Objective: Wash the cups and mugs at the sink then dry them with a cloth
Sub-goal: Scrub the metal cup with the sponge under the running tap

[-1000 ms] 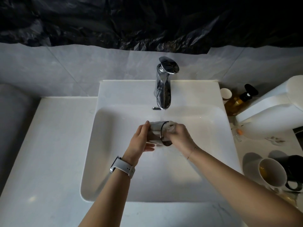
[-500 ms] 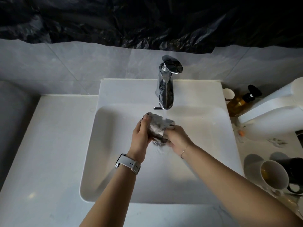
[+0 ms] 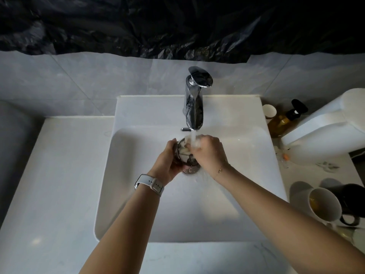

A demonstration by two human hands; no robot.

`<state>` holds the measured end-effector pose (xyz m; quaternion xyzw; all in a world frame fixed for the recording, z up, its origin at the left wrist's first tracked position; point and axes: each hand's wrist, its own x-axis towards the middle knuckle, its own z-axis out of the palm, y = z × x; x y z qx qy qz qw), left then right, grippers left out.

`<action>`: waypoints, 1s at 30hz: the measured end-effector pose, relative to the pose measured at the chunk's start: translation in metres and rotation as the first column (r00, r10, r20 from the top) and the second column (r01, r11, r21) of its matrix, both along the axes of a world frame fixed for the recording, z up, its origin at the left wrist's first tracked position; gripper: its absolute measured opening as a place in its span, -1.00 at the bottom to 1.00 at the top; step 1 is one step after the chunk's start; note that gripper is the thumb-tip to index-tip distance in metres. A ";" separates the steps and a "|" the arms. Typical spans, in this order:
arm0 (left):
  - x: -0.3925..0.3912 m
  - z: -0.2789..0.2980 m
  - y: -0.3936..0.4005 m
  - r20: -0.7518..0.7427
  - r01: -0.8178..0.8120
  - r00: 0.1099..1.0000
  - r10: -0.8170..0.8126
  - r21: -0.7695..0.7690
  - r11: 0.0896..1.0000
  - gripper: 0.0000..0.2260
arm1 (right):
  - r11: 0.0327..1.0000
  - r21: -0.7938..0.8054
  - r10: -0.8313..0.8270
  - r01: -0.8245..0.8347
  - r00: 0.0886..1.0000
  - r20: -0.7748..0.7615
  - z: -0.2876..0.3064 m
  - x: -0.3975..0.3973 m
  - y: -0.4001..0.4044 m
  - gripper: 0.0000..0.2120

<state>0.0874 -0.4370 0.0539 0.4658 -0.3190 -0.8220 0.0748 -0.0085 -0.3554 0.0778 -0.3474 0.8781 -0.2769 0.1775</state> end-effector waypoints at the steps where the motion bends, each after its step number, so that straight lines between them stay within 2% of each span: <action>1: -0.004 -0.002 0.001 -0.021 -0.035 0.999 0.035 0.017 0.999 -0.64 | 0.998 0.012 -0.070 0.069 0.994 0.083 -0.005 0.000 -0.002 -0.76; 3: -0.007 -0.004 0.005 -0.035 -0.078 0.996 0.078 -0.008 0.997 -0.60 | 0.986 0.039 -0.167 0.163 0.940 0.298 -0.011 0.006 0.000 -0.85; 4: -0.005 -0.004 0.007 -0.035 -0.088 0.996 0.087 -0.033 0.996 -0.57 | 0.981 0.041 -0.191 0.190 0.904 0.383 -0.014 0.009 0.002 -0.84; 5: -0.002 -0.004 0.009 -0.038 -0.075 0.997 0.073 -0.062 0.995 -0.54 | 0.978 0.041 -0.203 0.205 0.885 0.419 -0.015 0.009 0.003 -0.82; 8: 0.007 -0.003 0.015 0.029 0.111 0.994 -0.107 -0.215 0.970 -0.51 | 0.988 0.089 -0.148 0.126 0.930 0.335 -0.009 0.000 0.006 -0.80; 11: 0.022 0.008 0.012 0.157 0.346 0.938 -0.310 -0.345 0.873 -0.54 | 0.982 0.180 0.042 -0.064 0.992 0.123 0.003 -0.008 0.004 -0.68; 14: 0.031 0.021 0.007 0.132 0.462 0.886 -0.446 -0.352 0.814 -0.43 | 0.954 0.236 0.188 -0.185 0.982 0.011 0.011 -0.008 -0.001 -0.78; 15: 0.030 0.023 0.007 0.171 0.493 0.869 -0.464 -0.376 0.784 -0.45 | 0.946 0.250 0.218 -0.208 0.976 -0.011 0.014 -0.007 -0.003 -0.84; 18: 0.023 0.015 0.009 0.429 0.521 0.848 -0.311 -0.568 0.638 -0.59 | 0.939 0.269 0.228 -0.213 0.974 -0.022 0.016 -0.002 -0.007 -0.82; 20: 0.019 0.010 0.009 0.487 0.497 0.852 -0.190 -0.640 0.587 -0.65 | 0.949 0.262 0.177 -0.175 0.984 0.013 0.018 0.004 -0.005 -0.83; 22: 0.013 0.007 0.011 0.528 0.510 0.837 -0.144 -0.657 0.556 -0.61 | 0.976 0.203 0.069 -0.081 0.995 0.066 0.015 0.009 -0.002 -0.83; 24: 0.008 0.007 0.012 0.540 0.502 0.833 -0.120 -0.648 0.573 -0.55 | 0.990 0.114 -0.105 0.084 0.977 0.186 0.010 0.017 0.001 -0.77; 25: 0.006 0.007 0.013 0.541 0.483 0.835 -0.099 -0.636 0.602 -0.52 | 0.983 0.074 -0.183 0.168 0.931 0.317 0.007 0.022 0.003 -0.75; 27: 0.005 0.004 0.019 0.559 0.464 0.827 -0.058 -0.620 0.632 -0.51 | 0.962 0.040 -0.243 0.271 0.777 0.580 0.003 0.031 0.007 -0.81; 28: 0.005 0.002 0.022 0.569 0.471 0.821 -0.049 -0.627 0.620 -0.52 | 0.956 0.044 -0.253 0.291 0.740 0.623 0.000 0.031 0.008 -0.80; 29: 0.007 -0.002 0.026 0.551 0.462 0.833 -0.059 -0.633 0.621 -0.52 | 0.959 0.058 -0.254 0.278 0.744 0.618 -0.002 0.030 0.009 -0.78; 30: 0.011 -0.003 0.030 0.506 0.437 0.858 -0.090 -0.625 0.647 -0.54 | 0.969 0.078 -0.238 0.234 0.802 0.548 -0.003 0.027 0.009 -0.77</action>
